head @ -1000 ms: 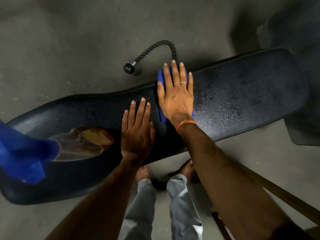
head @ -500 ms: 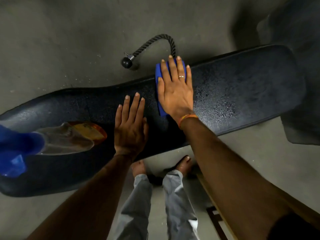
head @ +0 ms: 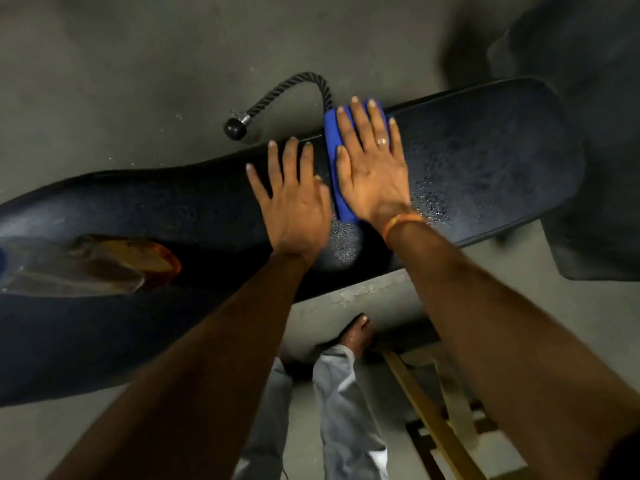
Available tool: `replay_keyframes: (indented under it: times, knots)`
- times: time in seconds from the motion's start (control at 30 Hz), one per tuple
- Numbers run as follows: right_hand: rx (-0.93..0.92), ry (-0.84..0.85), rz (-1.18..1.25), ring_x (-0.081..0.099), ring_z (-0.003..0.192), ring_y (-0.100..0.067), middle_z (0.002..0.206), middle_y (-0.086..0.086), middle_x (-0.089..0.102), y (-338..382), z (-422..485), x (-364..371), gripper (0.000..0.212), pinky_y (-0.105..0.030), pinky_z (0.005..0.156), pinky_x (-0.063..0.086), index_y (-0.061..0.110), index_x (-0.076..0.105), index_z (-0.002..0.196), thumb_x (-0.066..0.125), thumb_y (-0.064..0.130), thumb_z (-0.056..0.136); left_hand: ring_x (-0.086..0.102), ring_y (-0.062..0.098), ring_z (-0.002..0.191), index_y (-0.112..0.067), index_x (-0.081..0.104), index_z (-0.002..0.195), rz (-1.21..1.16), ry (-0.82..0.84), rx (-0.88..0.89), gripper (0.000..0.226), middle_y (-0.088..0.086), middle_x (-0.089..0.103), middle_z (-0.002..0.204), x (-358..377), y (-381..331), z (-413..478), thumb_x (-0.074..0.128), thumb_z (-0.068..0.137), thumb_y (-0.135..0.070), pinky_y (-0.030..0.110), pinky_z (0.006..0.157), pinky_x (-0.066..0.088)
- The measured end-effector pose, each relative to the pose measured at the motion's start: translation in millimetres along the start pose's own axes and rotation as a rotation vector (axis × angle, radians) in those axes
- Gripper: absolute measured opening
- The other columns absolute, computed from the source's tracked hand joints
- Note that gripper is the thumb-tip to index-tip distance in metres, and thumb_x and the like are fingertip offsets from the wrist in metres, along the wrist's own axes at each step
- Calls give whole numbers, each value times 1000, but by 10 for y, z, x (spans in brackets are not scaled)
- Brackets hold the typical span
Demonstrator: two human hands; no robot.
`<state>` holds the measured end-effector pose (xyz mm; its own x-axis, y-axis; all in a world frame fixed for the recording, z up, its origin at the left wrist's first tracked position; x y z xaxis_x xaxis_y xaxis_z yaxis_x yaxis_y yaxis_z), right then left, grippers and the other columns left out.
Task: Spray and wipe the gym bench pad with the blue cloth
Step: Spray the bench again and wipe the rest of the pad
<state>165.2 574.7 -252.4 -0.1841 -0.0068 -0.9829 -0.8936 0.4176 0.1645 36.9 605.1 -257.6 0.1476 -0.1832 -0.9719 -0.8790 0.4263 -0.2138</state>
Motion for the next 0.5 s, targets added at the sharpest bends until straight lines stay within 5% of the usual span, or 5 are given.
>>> replay_keyframes:
  times: [0.2,0.5]
  knots:
    - [1,105,-69,2,164,-29,177,-9,5,-267,-1279,85,66,-54,131,14,17,10,168,28,34,108,5,28,159,-21,20,162,-24,3,-48,61,-1,12,171,93,-49,33,24,106,-44,60,126,6]
    - [17,7,11,13,163,-28,174,-7,23,-325,266,-48,60,-50,132,10,17,27,166,26,36,109,6,27,159,-20,19,162,43,12,-64,64,-2,12,171,139,-73,69,23,104,-44,59,126,7]
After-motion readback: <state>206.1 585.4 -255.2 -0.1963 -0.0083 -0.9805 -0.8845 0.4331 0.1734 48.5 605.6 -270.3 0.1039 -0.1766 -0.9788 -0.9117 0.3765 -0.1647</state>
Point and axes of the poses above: each hand's wrist, its own z-axis towards the middle knuckle, its own x-axis out of the palm, y = z × x, the point moved 10 cm from there along z, towards the middle knuckle
